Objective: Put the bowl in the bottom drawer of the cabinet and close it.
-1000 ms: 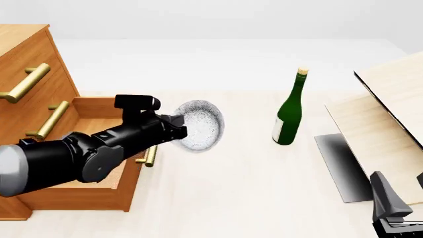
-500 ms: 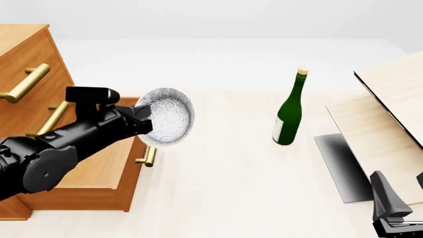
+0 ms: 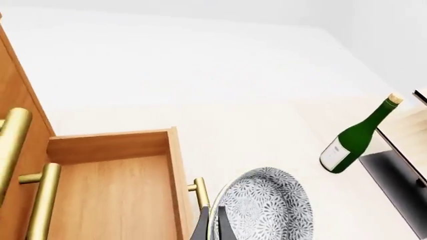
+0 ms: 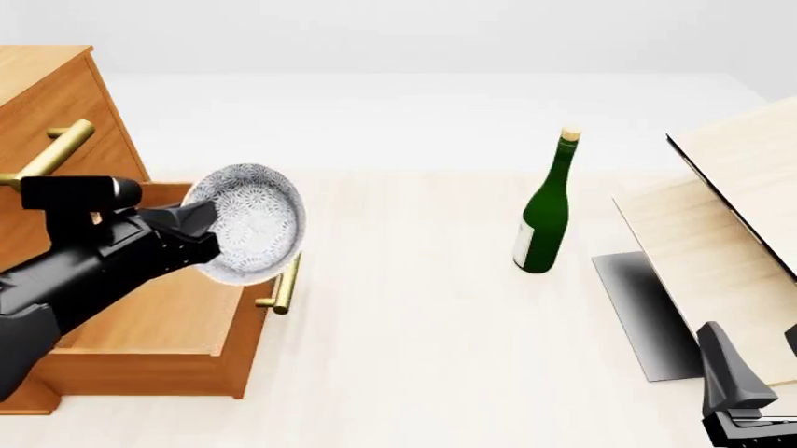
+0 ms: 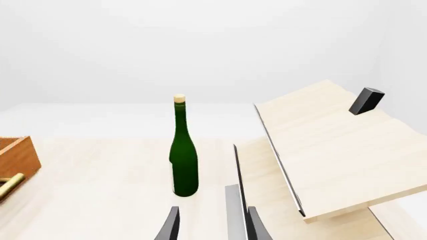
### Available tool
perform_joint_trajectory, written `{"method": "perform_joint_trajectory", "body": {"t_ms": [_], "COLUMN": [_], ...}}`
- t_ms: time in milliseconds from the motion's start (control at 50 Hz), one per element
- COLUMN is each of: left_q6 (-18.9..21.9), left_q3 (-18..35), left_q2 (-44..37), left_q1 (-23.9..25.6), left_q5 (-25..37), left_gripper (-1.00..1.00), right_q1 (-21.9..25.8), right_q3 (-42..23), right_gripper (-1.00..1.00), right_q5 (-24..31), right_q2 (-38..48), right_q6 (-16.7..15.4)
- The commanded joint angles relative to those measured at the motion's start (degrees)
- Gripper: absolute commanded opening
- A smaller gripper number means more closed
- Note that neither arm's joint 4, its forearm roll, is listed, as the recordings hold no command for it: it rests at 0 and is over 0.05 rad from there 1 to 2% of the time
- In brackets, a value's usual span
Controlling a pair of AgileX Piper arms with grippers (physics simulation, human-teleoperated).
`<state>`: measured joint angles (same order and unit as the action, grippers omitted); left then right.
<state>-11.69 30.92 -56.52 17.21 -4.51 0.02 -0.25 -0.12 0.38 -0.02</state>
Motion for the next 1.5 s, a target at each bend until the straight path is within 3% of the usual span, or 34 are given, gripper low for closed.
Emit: {"method": "perform_joint_trajectory", "body": {"t_ms": [20, 840, 1100, 1500], "left_q6": [0.7, 4.2, 6.3, 6.3], "left_q3": [-1.4, -6.4, -6.2, -5.8], "left_q2": [3.9, 3.1, -1.0, -8.0], "left_q1": [-3.9, -17.4, -19.4, -19.5], "left_q5": [1.7, -1.0, -3.5, -7.9], "left_gripper": [-1.0, -1.0, -1.0, -1.0], "right_q1": [0.0, 0.0, 0.0, 0.0], "right_q3": [0.0, 0.0, 0.0, 0.0], "right_gripper": [1.0, 1.0, 1.0, 1.0], "right_q5": [0.0, 0.0, 0.0, 0.0], "right_q2": [0.0, 0.0, 0.0, 0.0], "right_q6": [0.0, 0.0, 0.0, 0.0]}}
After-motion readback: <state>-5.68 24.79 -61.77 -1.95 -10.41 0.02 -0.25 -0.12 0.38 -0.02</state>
